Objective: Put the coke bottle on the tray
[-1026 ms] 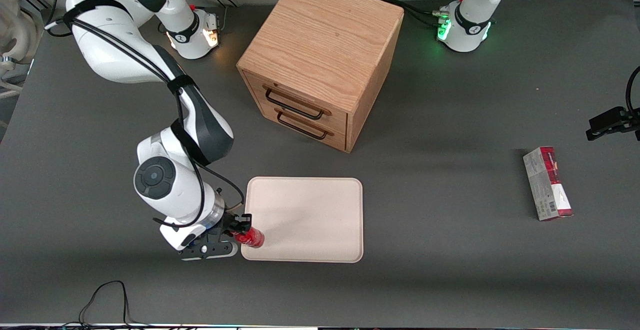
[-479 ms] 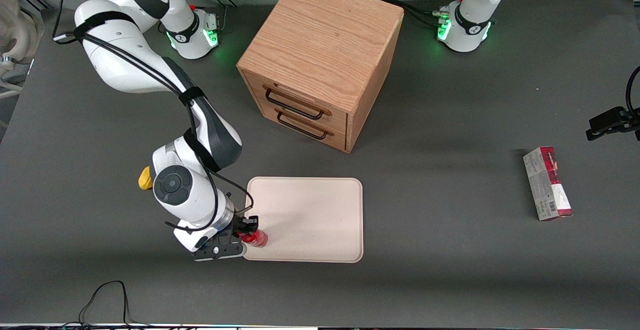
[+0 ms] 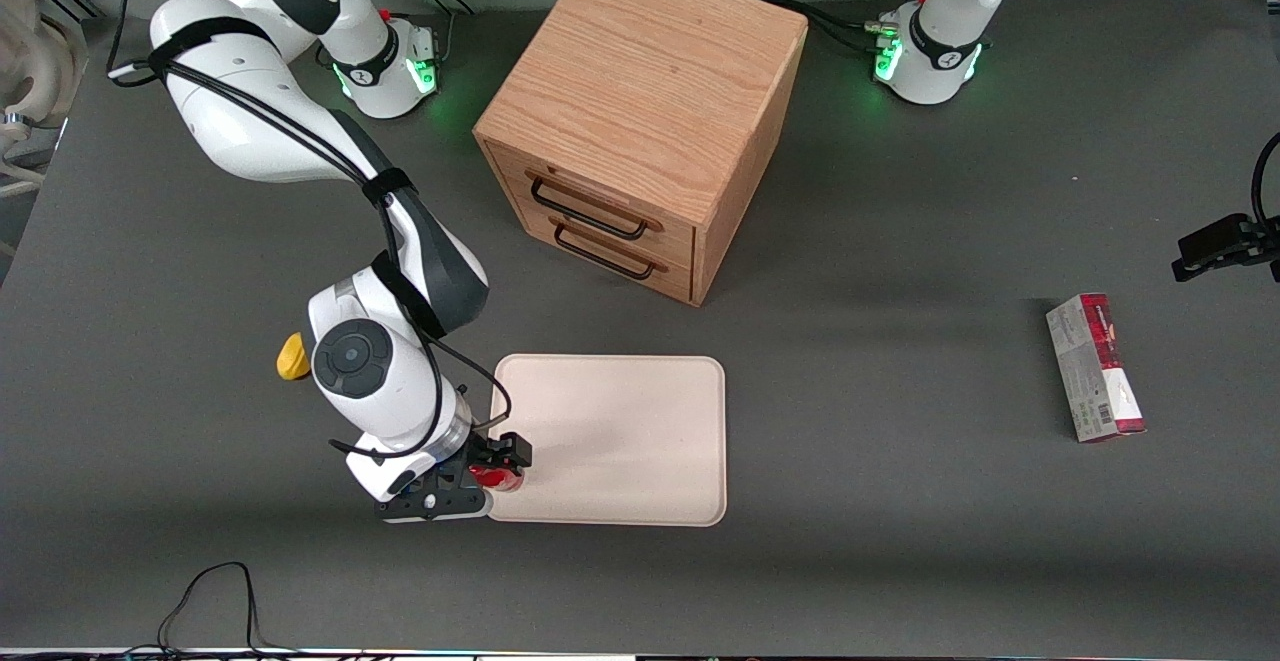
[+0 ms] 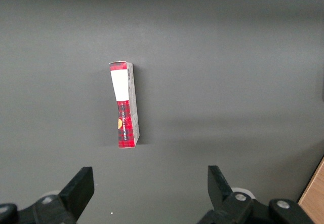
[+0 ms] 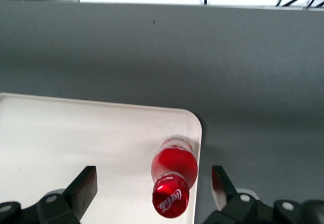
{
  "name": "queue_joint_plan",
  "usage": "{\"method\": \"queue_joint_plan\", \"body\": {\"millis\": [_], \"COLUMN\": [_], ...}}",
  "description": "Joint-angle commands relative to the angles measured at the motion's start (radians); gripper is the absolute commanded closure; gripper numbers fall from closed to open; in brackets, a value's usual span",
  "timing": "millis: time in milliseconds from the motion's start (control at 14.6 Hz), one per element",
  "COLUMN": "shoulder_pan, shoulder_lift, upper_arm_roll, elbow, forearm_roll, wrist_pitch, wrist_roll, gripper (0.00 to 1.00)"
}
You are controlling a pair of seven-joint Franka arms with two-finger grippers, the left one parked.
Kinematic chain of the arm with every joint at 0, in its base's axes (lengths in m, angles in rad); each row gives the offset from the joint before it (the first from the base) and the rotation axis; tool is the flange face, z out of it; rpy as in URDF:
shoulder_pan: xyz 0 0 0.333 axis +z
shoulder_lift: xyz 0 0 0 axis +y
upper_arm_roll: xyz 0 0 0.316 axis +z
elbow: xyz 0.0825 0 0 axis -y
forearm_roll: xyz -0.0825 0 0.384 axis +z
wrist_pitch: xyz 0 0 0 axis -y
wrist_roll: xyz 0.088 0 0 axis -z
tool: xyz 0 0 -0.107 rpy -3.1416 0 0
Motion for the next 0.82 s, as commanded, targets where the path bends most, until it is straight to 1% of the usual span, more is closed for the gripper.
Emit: {"method": "queue_joint_plan", "body": {"millis": [0, 68, 137, 205, 342, 410, 479, 615, 752], "shoulder_pan": [0.001, 0.000, -0.003, 0.001, 0.006, 0.006, 0.015, 0.032, 0.041], "shoulder_lift": [-0.100, -0.141, -0.184, -0.244, -0.401, -0.478, -0.547, -0.658, -0.777], "upper_arm_roll": [-0.032, -0.049, -0.066, -0.123, -0.249, -0.315, -0.370, -0.457, -0.504], "elbow": [-0.017, -0.020, -0.021, -0.047, -0.208, -0.283, -0.340, -0.437, -0.562], "forearm_roll": [-0.020, -0.006, 0.029, 0.076, 0.232, 0.297, 0.336, 0.357, 0.361], "wrist_pitch": [-0.106, -0.196, -0.255, -0.308, -0.320, -0.321, -0.333, -0.382, -0.381], "wrist_roll": [0.030, 0.019, -0.015, -0.080, -0.204, -0.289, -0.365, -0.415, -0.415], "gripper": [0.00, 0.00, 0.00, 0.00, 0.00, 0.00, 0.00, 0.00, 0.00]}}
